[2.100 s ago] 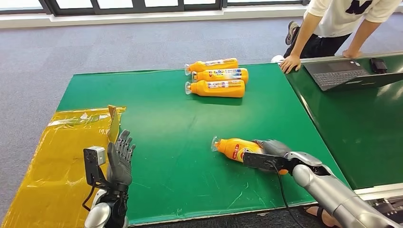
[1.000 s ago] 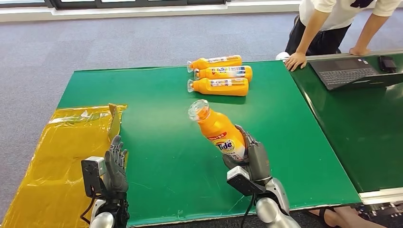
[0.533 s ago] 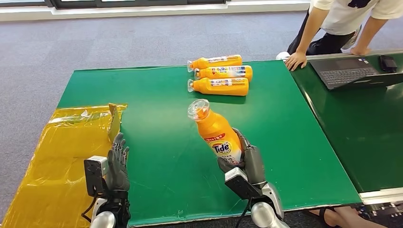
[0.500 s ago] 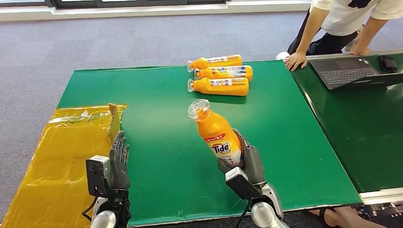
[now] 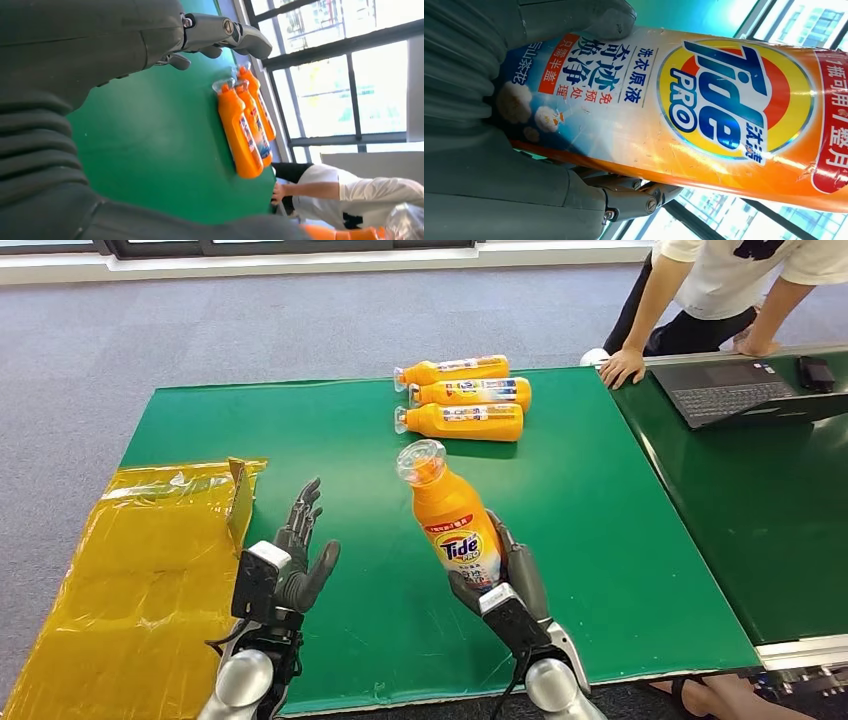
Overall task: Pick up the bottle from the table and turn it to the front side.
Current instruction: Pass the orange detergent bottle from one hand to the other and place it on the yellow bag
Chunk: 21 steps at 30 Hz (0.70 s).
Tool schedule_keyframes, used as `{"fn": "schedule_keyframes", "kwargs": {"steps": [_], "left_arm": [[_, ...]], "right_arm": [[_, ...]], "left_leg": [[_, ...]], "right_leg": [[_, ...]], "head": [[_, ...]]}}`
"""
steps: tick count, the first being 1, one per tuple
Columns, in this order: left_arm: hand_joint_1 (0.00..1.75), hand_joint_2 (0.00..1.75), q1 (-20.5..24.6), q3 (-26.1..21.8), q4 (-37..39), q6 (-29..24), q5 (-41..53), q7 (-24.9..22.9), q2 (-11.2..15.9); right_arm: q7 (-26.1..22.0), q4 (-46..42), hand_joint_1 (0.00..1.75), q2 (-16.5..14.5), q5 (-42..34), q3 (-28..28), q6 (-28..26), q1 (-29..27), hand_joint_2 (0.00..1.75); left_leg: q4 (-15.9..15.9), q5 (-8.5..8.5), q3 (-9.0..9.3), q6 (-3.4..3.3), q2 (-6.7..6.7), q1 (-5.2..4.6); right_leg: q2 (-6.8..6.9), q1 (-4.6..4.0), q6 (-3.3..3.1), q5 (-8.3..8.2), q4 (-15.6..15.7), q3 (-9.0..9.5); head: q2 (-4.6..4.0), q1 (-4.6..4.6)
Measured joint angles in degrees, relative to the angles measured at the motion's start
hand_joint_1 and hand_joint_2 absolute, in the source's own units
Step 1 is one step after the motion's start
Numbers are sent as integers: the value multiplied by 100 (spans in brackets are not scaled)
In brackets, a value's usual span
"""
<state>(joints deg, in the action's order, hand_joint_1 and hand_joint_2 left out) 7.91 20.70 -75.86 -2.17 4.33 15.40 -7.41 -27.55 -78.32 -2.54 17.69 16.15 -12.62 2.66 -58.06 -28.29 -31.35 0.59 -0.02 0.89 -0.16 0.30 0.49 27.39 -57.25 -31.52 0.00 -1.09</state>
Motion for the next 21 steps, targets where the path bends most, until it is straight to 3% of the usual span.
{"fn": "schedule_keyframes", "kwargs": {"steps": [10,21], "left_arm": [[0,175,204,124,226,106,-26,-63,-50],[0,175,788,569,881,820,-426,-539,-186]], "right_arm": [[2,11,175,-45,-13,0,6,5,175],[72,208,175,-147,45,0,128,147,175]], "left_leg": [[0,0,-2,0,-1,0],[-1,6,-5,1,0,-2]], "right_leg": [[-2,0,-1,-1,0,-4],[-1,2,2,-6,0,-4]], "head": [[0,0],[0,0]]}}
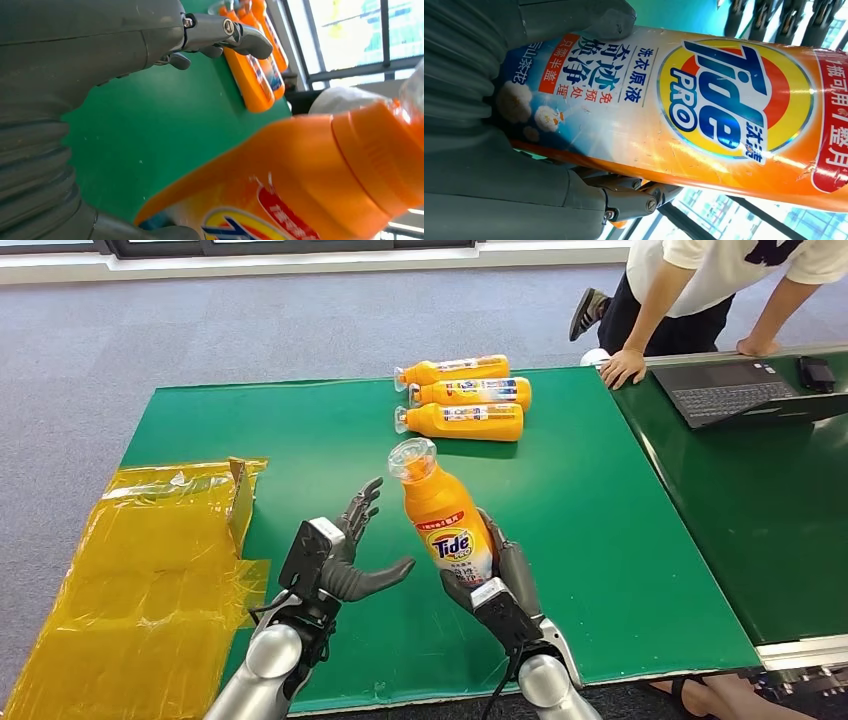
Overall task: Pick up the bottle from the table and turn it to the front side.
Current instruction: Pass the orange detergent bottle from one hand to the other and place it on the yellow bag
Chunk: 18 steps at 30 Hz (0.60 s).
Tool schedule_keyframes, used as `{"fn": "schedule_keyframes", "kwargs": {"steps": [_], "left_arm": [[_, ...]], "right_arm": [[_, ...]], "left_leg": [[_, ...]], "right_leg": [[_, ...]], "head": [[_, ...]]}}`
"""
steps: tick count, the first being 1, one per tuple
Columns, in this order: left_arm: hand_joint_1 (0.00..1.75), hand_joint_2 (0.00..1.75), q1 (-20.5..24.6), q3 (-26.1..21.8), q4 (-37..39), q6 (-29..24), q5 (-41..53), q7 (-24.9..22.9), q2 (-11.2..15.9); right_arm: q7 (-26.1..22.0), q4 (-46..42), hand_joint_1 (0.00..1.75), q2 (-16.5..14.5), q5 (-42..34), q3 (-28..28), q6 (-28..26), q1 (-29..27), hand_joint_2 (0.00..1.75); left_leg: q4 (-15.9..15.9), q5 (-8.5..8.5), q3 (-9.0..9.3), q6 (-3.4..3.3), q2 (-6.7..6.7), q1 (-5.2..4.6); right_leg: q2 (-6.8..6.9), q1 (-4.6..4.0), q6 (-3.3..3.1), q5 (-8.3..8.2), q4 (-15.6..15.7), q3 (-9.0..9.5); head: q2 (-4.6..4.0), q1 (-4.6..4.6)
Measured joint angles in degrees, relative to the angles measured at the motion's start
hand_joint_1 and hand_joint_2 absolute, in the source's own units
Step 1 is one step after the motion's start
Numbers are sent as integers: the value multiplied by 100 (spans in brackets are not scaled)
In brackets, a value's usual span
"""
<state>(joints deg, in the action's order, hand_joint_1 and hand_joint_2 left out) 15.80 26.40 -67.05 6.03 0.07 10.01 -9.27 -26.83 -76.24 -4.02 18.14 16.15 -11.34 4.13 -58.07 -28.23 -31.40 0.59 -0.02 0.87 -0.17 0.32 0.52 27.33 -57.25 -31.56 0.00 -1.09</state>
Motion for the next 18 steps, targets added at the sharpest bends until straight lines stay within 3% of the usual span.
{"fn": "schedule_keyframes", "kwargs": {"steps": [18], "left_arm": [[0,175,858,821,873,889,-714,-546,-195]], "right_arm": [[-118,583,175,-135,139,-27,-101,263,175]], "left_leg": [[0,5,-5,-3,-3,-2]], "right_leg": [[-3,3,3,-6,-2,-6]], "head": [[0,1]]}}
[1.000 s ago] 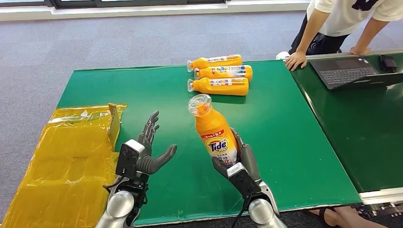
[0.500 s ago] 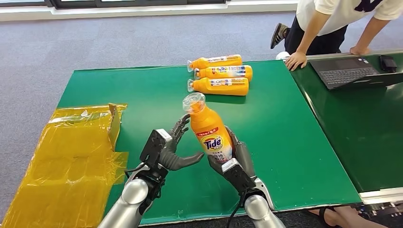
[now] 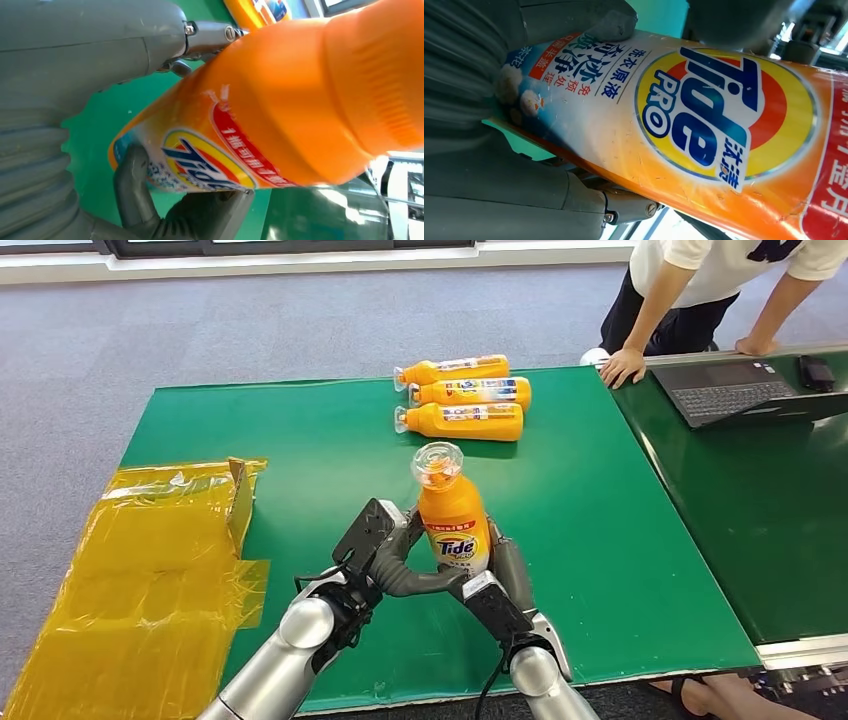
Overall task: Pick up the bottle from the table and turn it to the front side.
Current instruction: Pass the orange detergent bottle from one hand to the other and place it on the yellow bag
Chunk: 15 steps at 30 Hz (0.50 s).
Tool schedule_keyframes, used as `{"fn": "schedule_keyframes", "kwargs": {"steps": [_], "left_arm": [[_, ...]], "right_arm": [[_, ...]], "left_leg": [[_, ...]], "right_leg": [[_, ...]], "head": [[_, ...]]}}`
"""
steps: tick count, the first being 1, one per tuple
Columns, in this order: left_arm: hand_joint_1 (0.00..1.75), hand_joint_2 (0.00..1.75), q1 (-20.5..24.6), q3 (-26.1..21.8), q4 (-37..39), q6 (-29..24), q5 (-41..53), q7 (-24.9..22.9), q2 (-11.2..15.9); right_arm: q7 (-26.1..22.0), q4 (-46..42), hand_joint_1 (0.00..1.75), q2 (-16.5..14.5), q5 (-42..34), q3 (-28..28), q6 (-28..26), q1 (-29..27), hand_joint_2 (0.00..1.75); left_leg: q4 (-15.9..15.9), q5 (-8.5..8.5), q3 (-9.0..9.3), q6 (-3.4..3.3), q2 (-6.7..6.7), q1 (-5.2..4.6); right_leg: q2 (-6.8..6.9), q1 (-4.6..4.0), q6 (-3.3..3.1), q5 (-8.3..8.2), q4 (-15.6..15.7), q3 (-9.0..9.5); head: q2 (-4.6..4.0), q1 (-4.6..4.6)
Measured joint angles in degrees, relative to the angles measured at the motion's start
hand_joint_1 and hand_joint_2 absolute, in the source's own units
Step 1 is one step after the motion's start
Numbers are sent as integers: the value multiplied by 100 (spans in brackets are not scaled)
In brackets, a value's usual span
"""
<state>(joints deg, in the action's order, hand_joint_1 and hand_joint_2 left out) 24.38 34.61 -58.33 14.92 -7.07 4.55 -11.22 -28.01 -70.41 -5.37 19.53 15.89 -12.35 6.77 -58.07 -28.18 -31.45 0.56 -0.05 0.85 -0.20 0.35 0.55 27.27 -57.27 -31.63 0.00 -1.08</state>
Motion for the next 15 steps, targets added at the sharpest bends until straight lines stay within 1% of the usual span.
{"fn": "schedule_keyframes", "kwargs": {"steps": [5,11,15], "left_arm": [[0,175,122,133,139,55,-123,-61,-1],[0,175,286,232,257,302,-473,-257,0],[0,175,471,391,389,423,-769,-375,-8]], "right_arm": [[-5,40,175,-18,-6,-36,-16,21,175],[-21,91,175,-48,-36,-114,24,29,175],[-61,168,175,-85,-52,-170,26,59,175]], "left_leg": [[0,0,-3,0,2,-1],[0,1,-4,0,2,-1],[-1,4,-4,2,2,-1]], "right_leg": [[1,0,-1,-1,0,-3],[1,0,-1,-1,-1,-4],[1,1,-1,-2,-1,-5]], "head": [[0,0],[0,1],[0,1]]}}
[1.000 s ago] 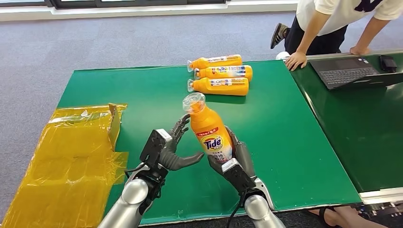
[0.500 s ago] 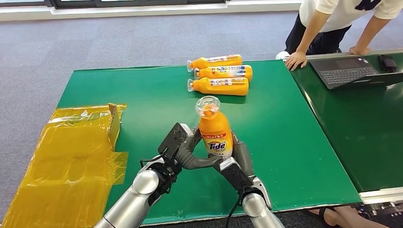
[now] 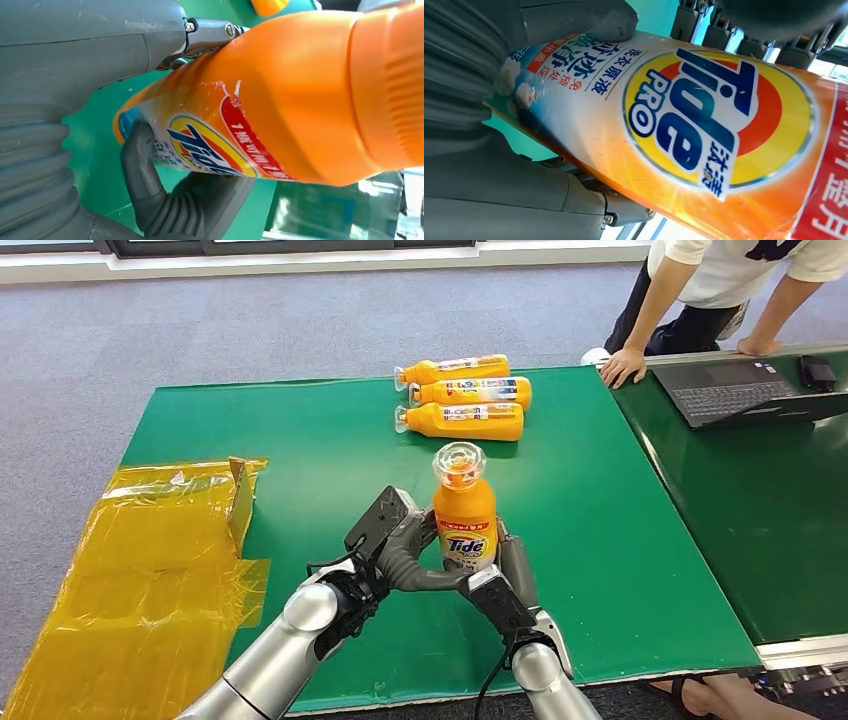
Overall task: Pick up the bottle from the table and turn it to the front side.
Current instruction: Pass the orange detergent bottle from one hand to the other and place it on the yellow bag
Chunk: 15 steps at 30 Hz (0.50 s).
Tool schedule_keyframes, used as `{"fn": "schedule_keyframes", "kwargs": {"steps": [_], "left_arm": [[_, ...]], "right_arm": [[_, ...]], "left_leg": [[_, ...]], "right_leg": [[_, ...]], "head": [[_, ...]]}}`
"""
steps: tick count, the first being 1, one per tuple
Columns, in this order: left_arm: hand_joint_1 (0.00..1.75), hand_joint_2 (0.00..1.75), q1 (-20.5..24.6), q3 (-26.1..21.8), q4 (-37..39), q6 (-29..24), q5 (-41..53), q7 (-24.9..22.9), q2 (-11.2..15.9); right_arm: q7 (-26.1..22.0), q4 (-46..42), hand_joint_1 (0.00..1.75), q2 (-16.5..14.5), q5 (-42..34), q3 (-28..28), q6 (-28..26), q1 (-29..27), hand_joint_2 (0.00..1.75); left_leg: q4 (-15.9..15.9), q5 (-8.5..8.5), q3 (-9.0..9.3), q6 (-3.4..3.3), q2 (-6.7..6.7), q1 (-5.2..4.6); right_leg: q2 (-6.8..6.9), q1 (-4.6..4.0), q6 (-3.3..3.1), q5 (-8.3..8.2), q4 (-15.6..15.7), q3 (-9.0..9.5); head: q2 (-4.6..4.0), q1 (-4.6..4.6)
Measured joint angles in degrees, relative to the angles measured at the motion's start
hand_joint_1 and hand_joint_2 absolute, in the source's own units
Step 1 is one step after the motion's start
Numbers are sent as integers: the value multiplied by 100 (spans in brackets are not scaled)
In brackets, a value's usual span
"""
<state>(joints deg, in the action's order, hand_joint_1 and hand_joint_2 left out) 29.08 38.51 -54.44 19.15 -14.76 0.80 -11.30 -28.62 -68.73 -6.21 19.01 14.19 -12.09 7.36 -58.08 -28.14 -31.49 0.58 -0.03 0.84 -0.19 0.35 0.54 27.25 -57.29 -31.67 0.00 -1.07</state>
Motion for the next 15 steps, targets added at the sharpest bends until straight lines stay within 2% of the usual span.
{"fn": "schedule_keyframes", "kwargs": {"steps": [6,15], "left_arm": [[0,175,267,220,236,30,-307,-95,-62],[0,175,345,233,366,101,-334,-109,-91]], "right_arm": [[-35,74,175,-33,-1,-37,0,20,175],[-39,118,175,-56,1,-62,0,21,175]], "left_leg": [[0,1,0,-1,0,-1],[0,2,0,-1,0,-1]], "right_leg": [[-1,1,2,-3,-1,0],[-1,1,2,-3,-3,-2]], "head": [[0,-2],[0,-2]]}}
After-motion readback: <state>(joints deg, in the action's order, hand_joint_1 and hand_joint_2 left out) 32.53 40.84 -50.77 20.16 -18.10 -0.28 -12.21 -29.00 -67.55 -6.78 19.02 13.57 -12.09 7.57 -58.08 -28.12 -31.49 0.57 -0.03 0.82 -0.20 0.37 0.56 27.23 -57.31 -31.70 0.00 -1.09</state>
